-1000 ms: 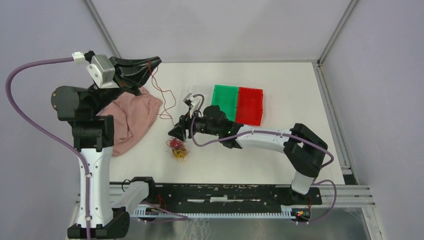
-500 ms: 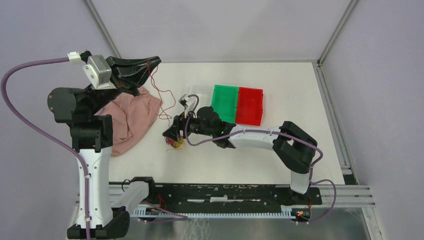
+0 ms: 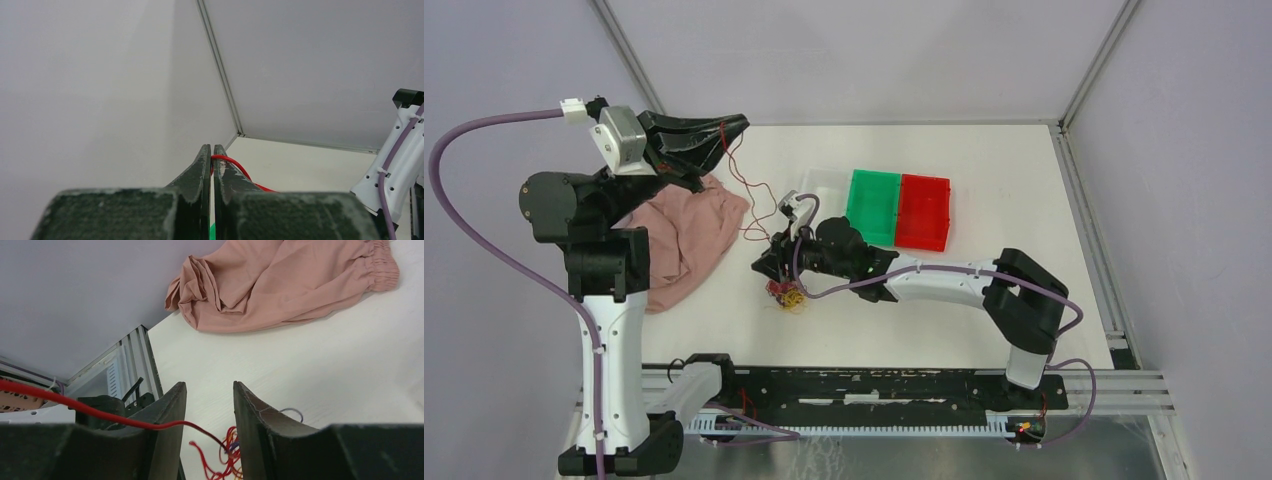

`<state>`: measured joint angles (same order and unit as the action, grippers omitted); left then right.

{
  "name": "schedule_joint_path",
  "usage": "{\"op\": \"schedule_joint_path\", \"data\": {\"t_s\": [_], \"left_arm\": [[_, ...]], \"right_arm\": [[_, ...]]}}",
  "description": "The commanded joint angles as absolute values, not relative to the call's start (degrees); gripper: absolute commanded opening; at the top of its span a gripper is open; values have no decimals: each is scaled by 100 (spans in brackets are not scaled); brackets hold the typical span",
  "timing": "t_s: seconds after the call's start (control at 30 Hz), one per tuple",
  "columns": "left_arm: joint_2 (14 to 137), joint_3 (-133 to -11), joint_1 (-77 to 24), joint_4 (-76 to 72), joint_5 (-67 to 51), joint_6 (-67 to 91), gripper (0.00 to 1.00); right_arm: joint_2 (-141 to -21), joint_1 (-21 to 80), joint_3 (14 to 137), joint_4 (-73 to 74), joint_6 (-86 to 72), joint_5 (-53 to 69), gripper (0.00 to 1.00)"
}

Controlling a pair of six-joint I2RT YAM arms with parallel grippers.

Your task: Untangle the cables

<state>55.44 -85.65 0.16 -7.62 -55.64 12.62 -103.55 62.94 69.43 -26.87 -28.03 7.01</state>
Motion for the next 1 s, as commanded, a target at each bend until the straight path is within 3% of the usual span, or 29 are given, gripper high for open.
{"op": "schedule_joint_path", "data": {"t_s": [0.0,0.23,0.6,0.97], "left_arm": [[5609,-8897,-8,-1023,-5651,1699,3],[5819,-9281,-7,-1139,-5693,2039,3],[6068,-9853,-5,-1143,-5607,2231,3],[7110,-12095,-13,-875,-4535,2474,3]], "right_arm": [[-10408,6308,7230,-2868,-3035,1081,44],[-10977,6300,7258,-3587,-3814,1581,41],[-11480,6300,7491,-3408,-3969,1464,43],[-11654,6295,7140,-3211,-3664,817,46]]}}
